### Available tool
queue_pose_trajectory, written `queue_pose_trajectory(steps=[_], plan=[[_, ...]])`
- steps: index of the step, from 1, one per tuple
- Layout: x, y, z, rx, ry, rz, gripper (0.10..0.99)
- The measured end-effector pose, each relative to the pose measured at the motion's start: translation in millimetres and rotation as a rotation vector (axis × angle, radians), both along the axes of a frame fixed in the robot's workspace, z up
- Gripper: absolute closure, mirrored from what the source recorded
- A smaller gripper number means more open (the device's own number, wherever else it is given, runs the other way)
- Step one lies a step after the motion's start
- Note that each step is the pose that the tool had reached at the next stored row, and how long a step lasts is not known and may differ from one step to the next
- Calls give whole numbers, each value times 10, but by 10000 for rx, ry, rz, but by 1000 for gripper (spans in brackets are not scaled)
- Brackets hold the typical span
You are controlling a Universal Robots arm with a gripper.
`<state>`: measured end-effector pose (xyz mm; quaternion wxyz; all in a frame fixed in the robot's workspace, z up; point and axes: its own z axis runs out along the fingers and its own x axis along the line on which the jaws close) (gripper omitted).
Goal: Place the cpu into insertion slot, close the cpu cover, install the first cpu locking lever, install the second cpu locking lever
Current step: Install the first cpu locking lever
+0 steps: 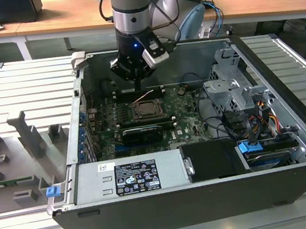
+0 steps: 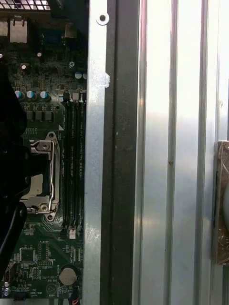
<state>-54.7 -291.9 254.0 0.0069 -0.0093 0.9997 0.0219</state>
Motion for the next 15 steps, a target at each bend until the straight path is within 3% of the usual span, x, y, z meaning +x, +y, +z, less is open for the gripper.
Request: queue_pose_trajectory(steps=[2,3,4,15], plan=[[0,-1,-4,65,-5,0,980],[-2,-5,-6,313,-4,0,980],[-3,-6,-10,387,-5,0,980],[40,10,-179,399,-16,433,980]])
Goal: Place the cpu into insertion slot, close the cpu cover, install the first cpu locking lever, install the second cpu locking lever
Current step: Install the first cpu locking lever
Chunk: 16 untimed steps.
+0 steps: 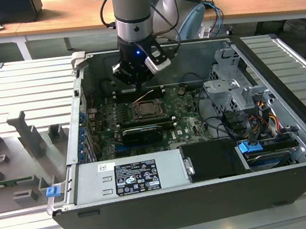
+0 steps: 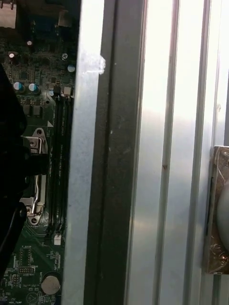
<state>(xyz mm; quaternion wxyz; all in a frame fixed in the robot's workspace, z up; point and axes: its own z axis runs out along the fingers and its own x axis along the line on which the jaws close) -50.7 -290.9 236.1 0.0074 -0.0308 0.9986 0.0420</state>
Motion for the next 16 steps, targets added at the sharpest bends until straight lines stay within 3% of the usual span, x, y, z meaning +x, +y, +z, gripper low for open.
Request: queue_pose_trajectory(steps=[16], plan=[[189,80,-115,-2,0,-1,980]])
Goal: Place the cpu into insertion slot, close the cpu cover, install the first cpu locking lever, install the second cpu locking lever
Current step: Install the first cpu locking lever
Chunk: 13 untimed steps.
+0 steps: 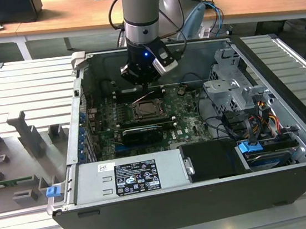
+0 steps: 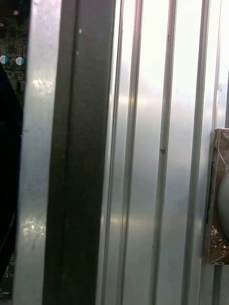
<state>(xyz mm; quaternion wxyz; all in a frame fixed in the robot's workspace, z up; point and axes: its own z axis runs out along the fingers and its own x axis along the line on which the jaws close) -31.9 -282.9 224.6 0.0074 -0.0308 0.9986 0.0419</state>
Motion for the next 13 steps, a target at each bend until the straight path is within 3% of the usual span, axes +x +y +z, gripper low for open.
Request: queue_pose_trajectory(steps=[13], plan=[[65,-7,-81,-4,0,-95,980]])
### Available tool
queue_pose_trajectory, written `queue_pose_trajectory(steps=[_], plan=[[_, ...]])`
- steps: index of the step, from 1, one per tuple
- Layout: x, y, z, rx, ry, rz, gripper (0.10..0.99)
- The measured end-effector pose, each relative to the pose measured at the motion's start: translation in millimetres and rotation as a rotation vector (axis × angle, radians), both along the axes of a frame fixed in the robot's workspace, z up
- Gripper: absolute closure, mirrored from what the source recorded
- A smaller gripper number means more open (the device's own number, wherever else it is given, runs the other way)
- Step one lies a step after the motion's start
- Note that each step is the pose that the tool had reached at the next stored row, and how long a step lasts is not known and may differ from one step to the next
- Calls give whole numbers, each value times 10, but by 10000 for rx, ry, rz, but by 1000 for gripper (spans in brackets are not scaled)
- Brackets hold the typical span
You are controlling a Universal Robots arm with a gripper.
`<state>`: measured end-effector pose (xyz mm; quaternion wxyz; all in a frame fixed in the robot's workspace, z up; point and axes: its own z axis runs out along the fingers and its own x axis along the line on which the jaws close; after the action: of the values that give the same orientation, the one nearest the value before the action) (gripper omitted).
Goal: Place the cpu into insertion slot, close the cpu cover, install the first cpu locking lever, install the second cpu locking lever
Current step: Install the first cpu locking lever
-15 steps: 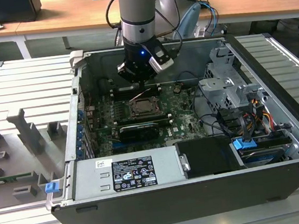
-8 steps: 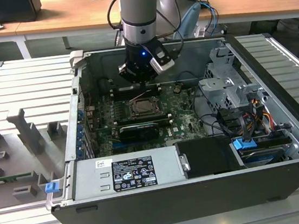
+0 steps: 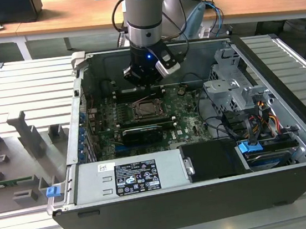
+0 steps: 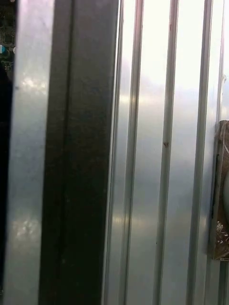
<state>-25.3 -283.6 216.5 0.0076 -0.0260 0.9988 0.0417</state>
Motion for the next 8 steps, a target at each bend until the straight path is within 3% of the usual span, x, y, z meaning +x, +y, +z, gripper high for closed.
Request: queue_pose_trajectory(steps=[8], plan=[[60,0,-86,-2,0,0,980]])
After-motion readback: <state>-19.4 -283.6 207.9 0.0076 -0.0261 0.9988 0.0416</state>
